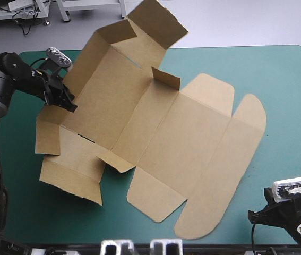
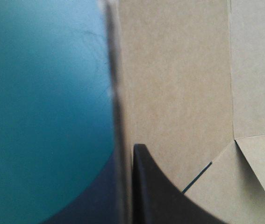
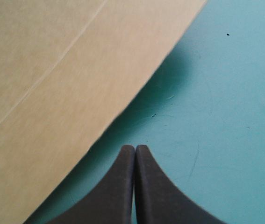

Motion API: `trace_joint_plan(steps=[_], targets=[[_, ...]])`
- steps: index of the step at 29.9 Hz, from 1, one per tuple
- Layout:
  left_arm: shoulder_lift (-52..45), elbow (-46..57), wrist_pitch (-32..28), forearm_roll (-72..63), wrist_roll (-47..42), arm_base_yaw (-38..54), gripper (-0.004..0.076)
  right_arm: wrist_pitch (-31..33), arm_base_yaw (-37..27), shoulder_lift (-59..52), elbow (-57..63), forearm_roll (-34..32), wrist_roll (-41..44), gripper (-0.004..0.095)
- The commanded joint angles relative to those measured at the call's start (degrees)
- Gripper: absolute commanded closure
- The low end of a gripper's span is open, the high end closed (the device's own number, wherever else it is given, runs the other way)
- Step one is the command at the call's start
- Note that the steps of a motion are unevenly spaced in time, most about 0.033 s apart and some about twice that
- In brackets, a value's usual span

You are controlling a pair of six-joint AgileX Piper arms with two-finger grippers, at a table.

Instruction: Fold the box

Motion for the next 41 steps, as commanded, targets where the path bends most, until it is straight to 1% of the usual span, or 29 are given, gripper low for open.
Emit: trace_joint_plan(steps=[1, 6, 13, 16, 17, 19, 25, 29, 31, 33, 37, 41], targets=[[-2.6, -2.0, 0.7, 3.5, 1.0, -5.4, 0.0733, -2.9, 0.2, 0.6, -1.9, 0.2, -0.2, 0.0921], [-2.6, -2.0, -1.5, 10.1, 1.0, -13.8, 0.0733, -2.7, 0.2, 0.6, -2.0, 0.2, -1.6, 0.0921], [-2.6, -2.0, -8.4, 17.9, 3.0, -24.3, 0.0733, -2.7, 0.2, 0.6, -3.2, 0.0, -2.3, 0.0921], [-2.6, -2.0, -12.1, 22.0, 3.0, -28.6, 0.0733, -2.7, 0.2, 0.6, -5.2, -0.3, -3.1, 0.0921], [-2.6, -2.0, -14.5, 23.3, 3.0, -29.7, 0.0733, -2.7, 0.2, 0.6, -5.8, -0.3, -3.1, 0.0921], [-2.6, -2.0, -17.4, 24.4, 3.0, -31.5, 0.0733, -2.7, 0.2, 0.6, -7.1, -0.3, -3.1, 0.0921], [-2.6, -2.0, -24.8, 25.1, 3.0, -33.7, 0.0733, -2.3, 0.2, 0.6, -8.4, -0.1, -2.5, 0.0921], [-2.6, -2.0, -25.9, 24.7, 3.3, -33.8, 0.0733, -1.4, 0.2, 0.6, -8.5, -0.1, -1.8, 0.0921], [-2.6, -2.0, -26.4, 24.8, 6.3, -33.8, 0.0733, -1.3, 0.2, 0.6, -8.9, -0.2, -1.8, 0.0921], [-2.6, -2.0, -29.1, 25.0, 8.9, -33.8, 0.0733, -1.4, 0.2, 0.6, -9.2, -0.2, -1.8, 0.0921], [-2.6, -2.0, -35.8, 27.8, 8.1, -33.8, 0.0733, -1.4, 0.2, 0.6, -9.3, -0.2, -1.3, 0.0921], [-2.2, -2.0, -37.8, 28.5, 8.1, -33.8, 0.0733, -1.1, 0.2, 0.6, -9.3, -0.1, -0.2, 0.0921]])
